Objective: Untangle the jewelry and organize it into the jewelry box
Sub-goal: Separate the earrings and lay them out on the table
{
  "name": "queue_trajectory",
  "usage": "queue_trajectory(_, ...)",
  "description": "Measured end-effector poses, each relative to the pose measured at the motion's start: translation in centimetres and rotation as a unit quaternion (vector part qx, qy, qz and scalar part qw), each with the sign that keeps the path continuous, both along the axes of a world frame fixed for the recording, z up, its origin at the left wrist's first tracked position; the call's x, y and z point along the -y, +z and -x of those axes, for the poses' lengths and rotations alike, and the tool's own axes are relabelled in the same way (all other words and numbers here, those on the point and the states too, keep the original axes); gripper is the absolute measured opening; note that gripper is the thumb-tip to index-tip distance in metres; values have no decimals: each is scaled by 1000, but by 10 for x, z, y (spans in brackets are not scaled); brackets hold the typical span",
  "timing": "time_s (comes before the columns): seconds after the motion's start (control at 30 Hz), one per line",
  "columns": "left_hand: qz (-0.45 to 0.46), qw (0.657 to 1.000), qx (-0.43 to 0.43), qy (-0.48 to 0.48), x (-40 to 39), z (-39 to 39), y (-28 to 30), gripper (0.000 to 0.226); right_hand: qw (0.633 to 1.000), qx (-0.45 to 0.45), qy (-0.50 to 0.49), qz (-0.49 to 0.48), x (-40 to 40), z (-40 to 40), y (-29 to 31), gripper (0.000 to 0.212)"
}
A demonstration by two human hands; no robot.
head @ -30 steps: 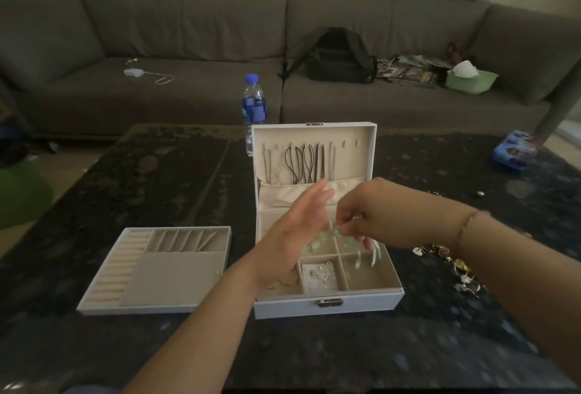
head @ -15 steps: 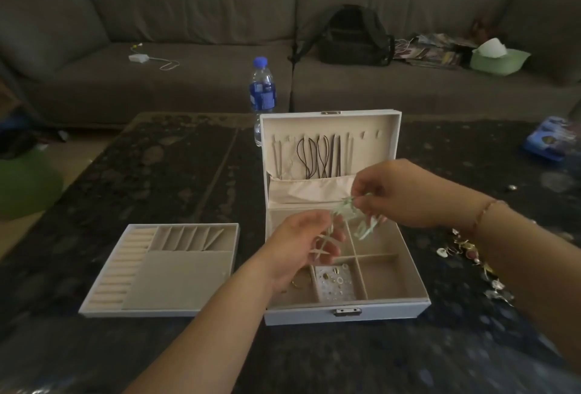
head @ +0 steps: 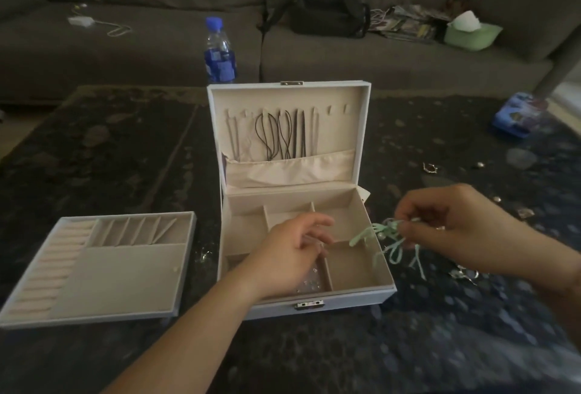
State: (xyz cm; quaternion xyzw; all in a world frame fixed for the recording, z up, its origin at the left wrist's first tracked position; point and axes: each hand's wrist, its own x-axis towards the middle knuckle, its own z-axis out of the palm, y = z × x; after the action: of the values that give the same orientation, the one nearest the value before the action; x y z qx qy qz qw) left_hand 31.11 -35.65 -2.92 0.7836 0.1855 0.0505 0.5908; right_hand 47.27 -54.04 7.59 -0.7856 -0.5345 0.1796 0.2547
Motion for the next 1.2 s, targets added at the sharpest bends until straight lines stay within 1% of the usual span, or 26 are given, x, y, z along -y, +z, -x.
queue_trajectory(0.13, -18, 1000, 10, 17, 3, -1, 0, 43, 1000, -8, 28, 1, -7, 4, -16, 15)
queue_trajectory(0.3, -78, 997, -11, 8, 9, -4, 1, 28, 998, 12, 62, 4, -25, 12, -41, 9)
queue_trajectory(0.37, -99, 995, -17, 7, 11, -5, 4, 27, 997, 11, 75, -9, -32, 15, -46, 7)
queue_trajectory(0.47, -110, 994, -12, -2, 14, -6, 6, 22, 997, 6, 56, -49, -38, 14, -49, 7)
queue_trajectory(0.53, -126, 992, -19, -14, 17, -6, 6, 22, 997, 22, 49, -53, -37, 12, -51, 9)
queue_trajectory(0.57, -137, 990, -26, -21, 19, -5, 6, 24, 996, 44, 56, -47, -36, 11, -53, 9)
queue_trajectory(0.6, -153, 987, -33, -29, 20, -4, 7, 26, 994, 72, 68, -39, -33, 11, -56, 8)
queue_trajectory(0.67, -198, 977, -49, -59, 22, -4, 8, 29, 986, 137, 93, -14, -27, 11, -61, 17)
queue_trajectory(0.77, -239, 963, -74, -101, 25, -3, 12, 37, 960, 253, 120, 26, -21, 10, -67, 26)
queue_trajectory(0.87, -252, 959, -82, -96, 25, -2, 13, 38, 938, 289, 156, 109, -18, 8, -69, 38)
queue_trajectory(0.93, -245, 963, -70, -86, 23, -2, 11, 34, 925, 287, 180, 172, -17, 7, -69, 32)
queue_trajectory(0.97, -234, 967, -65, -78, 22, -2, 11, 32, 923, 278, 187, 188, -16, 7, -68, 30)
queue_trajectory(1.03, -204, 975, -57, -61, 21, -1, 10, 31, 933, 253, 191, 170, -13, 5, -66, 39)
queue_trajectory(1.07, -196, 978, -49, -51, 21, -1, 10, 32, 942, 243, 184, 138, -10, 3, -66, 43)
queue_trajectory(1.1, -193, 980, -39, -37, 21, -1, 10, 33, 949, 242, 178, 97, -7, 2, -69, 43)
queue_trajectory(1.17, -191, 981, -21, 4, 20, 0, 9, 30, 953, 258, 156, 16, -1, 0, -76, 34)
queue_trajectory(1.2, -194, 980, -18, 25, 20, 1, 8, 28, 956, 256, 146, -1, 3, 1, -79, 30)
